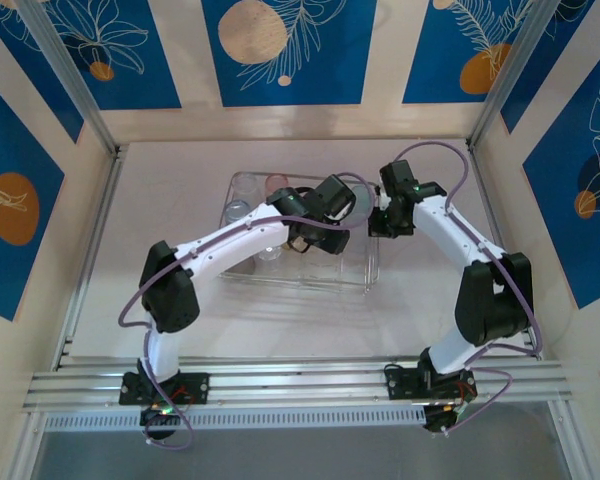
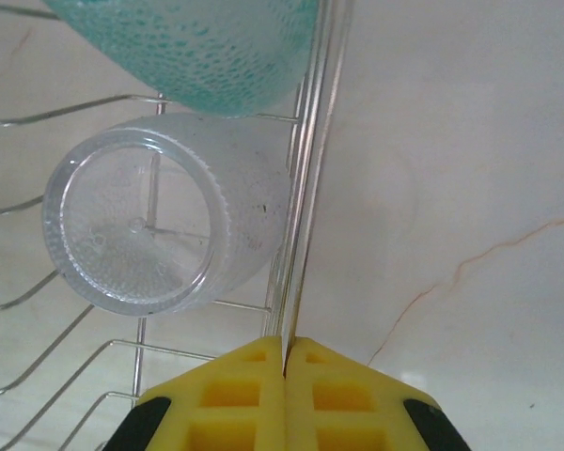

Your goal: Load the cups into the dish rack

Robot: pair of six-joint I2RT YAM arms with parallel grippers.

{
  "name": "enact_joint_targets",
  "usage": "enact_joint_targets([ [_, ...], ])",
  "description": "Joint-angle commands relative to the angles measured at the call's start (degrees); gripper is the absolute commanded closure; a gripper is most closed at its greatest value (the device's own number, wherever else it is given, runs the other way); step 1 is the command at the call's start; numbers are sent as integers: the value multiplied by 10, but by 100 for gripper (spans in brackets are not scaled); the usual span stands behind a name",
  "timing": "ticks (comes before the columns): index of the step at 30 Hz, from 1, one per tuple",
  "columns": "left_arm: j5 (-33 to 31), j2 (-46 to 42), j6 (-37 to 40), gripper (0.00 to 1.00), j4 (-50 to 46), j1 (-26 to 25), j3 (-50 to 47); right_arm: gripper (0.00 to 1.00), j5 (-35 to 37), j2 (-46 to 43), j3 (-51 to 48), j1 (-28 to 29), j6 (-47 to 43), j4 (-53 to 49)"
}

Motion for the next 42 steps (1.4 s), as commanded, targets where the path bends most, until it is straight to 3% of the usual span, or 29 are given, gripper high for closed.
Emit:
enact_joint_targets([
  [1,40,-36,-6,100,23,6,-20,100,-32,-28,-11,28,15,-27],
  [5,47,-43,-4,100,6,5,-38,99,-63,-30,-12,49,37,-19],
  [12,39,-57,-1,100,-12,5,-65,74,-104,-50,-20,60,68,-21],
  [17,48,-43,-1,100,-28,-2,-50,61,-106,-143,-33,28,82,-49],
  [23,35,17,19,100,-87,-27,30,62,-116,-272,-46,-54,90,-80],
  [29,25,68,28,100,-133,-45,99,63,-152,-331,-69,-137,68,-103],
  [42,-4,155,28,100,-199,-56,186,62,-177,-343,-121,-167,56,-89],
])
